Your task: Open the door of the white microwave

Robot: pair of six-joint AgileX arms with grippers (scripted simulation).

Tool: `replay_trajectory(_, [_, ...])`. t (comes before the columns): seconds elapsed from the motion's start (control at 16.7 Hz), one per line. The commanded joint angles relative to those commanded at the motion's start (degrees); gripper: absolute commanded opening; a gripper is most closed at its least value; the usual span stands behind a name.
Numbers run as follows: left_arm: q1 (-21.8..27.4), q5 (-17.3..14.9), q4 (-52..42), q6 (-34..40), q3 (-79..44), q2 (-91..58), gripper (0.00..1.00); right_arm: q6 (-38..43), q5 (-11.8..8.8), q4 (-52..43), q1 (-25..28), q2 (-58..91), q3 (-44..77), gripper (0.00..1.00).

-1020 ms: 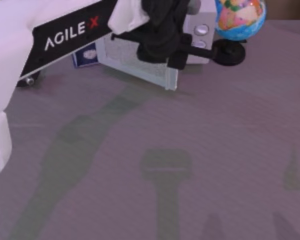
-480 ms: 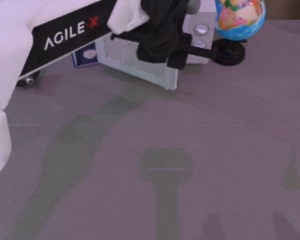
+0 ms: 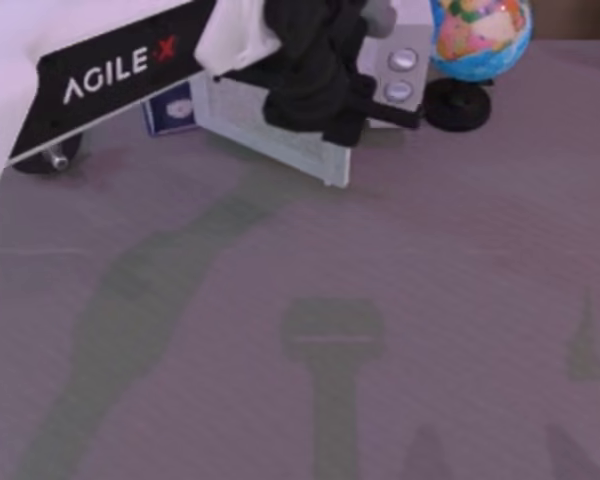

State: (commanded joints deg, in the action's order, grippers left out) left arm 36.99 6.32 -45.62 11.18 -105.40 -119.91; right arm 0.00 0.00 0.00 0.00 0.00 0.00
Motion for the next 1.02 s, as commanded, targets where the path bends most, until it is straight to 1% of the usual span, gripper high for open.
replay_trajectory(0.24, [-0.79, -1.47, 1.52, -2.9, 3.62, 2.32, 0.0, 0.0, 0.0, 0.0, 0.0, 0.0, 0.0, 1.0])
replay_trajectory(1.02, [-0.79, -1.47, 1.52, -2.9, 3.62, 2.32, 0.0, 0.0, 0.0, 0.0, 0.0, 0.0, 0.0, 1.0])
